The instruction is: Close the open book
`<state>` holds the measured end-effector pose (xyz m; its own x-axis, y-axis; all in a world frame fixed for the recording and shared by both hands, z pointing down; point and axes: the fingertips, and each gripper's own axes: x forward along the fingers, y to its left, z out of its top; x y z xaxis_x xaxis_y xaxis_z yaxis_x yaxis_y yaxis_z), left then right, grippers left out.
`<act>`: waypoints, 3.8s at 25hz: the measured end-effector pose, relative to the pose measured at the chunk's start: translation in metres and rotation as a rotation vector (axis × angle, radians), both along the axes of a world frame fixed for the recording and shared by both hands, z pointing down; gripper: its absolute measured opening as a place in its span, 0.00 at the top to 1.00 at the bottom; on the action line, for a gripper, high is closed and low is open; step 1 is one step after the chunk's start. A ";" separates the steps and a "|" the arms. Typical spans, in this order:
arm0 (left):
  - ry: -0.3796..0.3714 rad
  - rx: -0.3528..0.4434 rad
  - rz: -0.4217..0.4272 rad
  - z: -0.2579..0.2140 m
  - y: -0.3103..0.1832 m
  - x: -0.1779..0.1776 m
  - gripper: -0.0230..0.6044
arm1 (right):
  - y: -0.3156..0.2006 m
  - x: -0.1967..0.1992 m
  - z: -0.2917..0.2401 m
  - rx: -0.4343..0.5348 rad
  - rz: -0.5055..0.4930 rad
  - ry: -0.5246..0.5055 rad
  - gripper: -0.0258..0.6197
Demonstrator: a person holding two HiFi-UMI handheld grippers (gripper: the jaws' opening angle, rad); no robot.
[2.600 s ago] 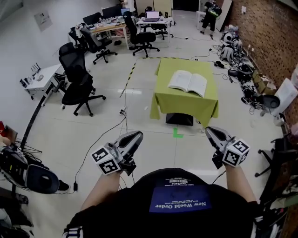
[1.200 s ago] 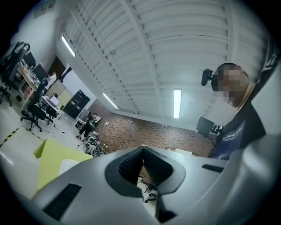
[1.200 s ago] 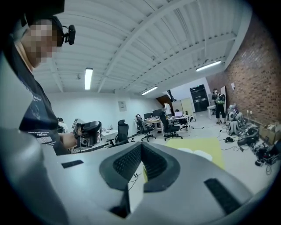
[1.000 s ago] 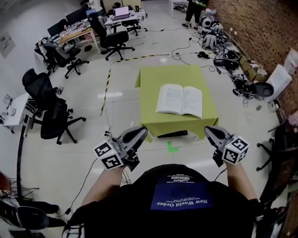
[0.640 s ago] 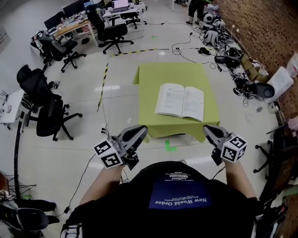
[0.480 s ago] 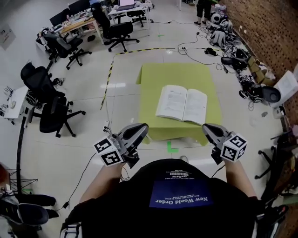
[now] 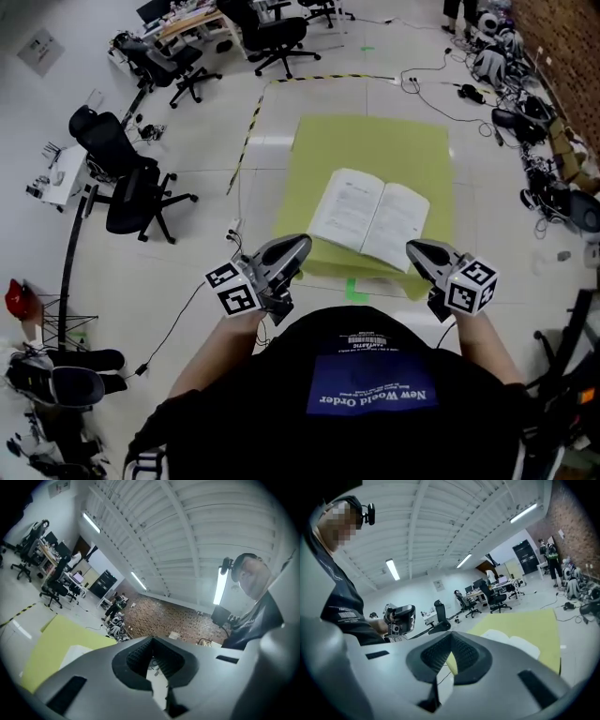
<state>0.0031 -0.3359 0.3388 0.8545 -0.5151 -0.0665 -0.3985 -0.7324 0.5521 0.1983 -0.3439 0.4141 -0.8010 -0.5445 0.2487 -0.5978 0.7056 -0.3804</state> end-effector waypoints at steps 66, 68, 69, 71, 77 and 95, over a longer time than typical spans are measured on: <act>-0.278 -0.603 0.375 0.313 -0.191 0.047 0.39 | -0.126 -0.011 0.280 -0.380 0.194 0.494 0.98; -0.275 -0.591 0.387 0.307 -0.190 0.054 0.38 | -0.126 -0.010 0.279 -0.381 0.195 0.487 0.98; -0.282 -0.584 0.386 0.305 -0.190 0.055 0.38 | -0.126 -0.009 0.279 -0.381 0.194 0.485 0.98; -0.303 -0.571 0.376 0.301 -0.190 0.054 0.38 | -0.126 -0.009 0.277 -0.381 0.193 0.476 0.98; -0.299 -0.541 0.407 0.278 -0.181 0.060 0.38 | -0.127 -0.008 0.271 -0.390 0.197 0.433 0.98; -0.425 -0.231 0.586 0.208 -0.140 0.153 0.38 | -0.117 0.016 0.273 -0.452 0.214 0.361 0.98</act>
